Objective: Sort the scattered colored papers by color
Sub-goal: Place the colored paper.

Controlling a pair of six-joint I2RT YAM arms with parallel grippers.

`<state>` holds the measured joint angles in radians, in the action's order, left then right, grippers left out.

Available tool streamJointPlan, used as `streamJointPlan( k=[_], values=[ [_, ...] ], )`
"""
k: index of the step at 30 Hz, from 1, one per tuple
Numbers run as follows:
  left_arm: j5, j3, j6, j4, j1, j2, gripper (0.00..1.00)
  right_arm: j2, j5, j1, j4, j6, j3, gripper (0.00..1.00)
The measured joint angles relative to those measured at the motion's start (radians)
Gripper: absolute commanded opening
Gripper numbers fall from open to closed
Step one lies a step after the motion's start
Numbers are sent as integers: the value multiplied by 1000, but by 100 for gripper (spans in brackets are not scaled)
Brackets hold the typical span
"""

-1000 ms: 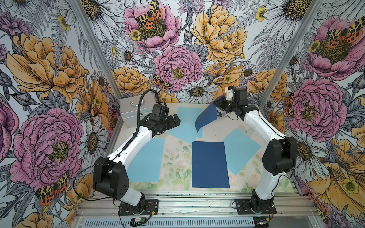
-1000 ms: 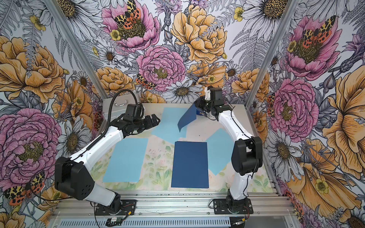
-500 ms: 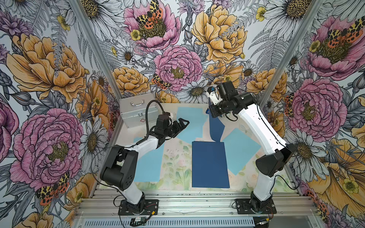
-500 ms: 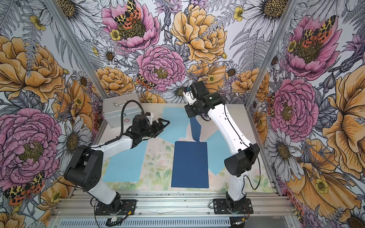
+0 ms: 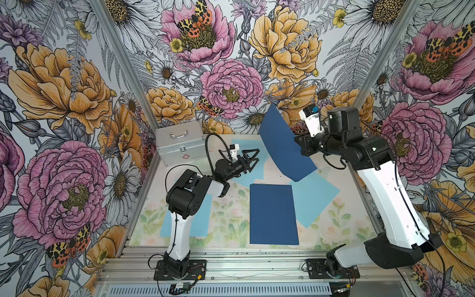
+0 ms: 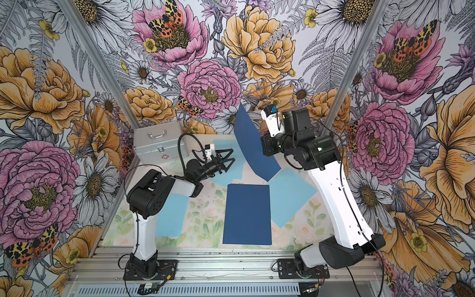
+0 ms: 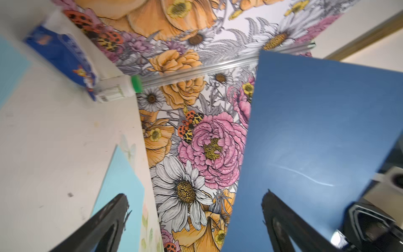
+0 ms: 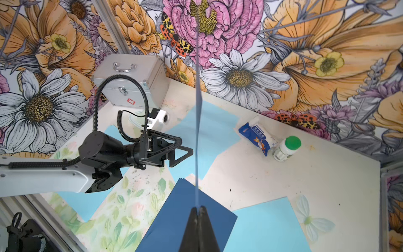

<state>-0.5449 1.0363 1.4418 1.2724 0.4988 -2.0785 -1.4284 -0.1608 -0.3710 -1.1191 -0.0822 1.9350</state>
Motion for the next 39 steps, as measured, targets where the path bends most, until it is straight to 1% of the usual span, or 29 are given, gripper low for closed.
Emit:
streamJointPlan(
  k=[2,5,6,8,10,15,19,24,28,32,34,36,39],
  values=[
    [-2,68,0,37,35,-3,98,23,-29,48,51,-45,-109,0],
    [-4,137,-1,77,77,-9,98,14,-76,119,118,-106,-248,0],
    [-4,153,-1,84,86,-13,98,10,-88,140,134,-121,-282,0],
    [-4,169,-1,97,98,-24,95,6,-118,188,159,-154,-345,0],
    [-3,167,-1,97,100,-34,90,6,-148,229,177,-177,-374,0],
    [-2,127,-11,97,89,-42,87,30,-219,310,239,-222,-397,0],
    [-2,111,-20,97,87,-44,84,62,-279,343,289,-253,-414,0],
    [-3,111,-34,97,93,-44,76,79,-319,365,332,-286,-451,0],
    [-2,108,-39,97,93,-44,56,83,-342,394,353,-310,-490,0],
    [-2,92,-58,87,93,-44,39,93,-373,433,374,-338,-521,0],
    [-2,88,-76,64,95,-43,28,99,-389,446,390,-349,-534,0],
    [-2,88,-105,24,99,-41,21,105,-397,452,403,-356,-544,0],
    [-2,88,-153,-65,106,-22,15,111,-414,463,415,-367,-559,0]
  ],
)
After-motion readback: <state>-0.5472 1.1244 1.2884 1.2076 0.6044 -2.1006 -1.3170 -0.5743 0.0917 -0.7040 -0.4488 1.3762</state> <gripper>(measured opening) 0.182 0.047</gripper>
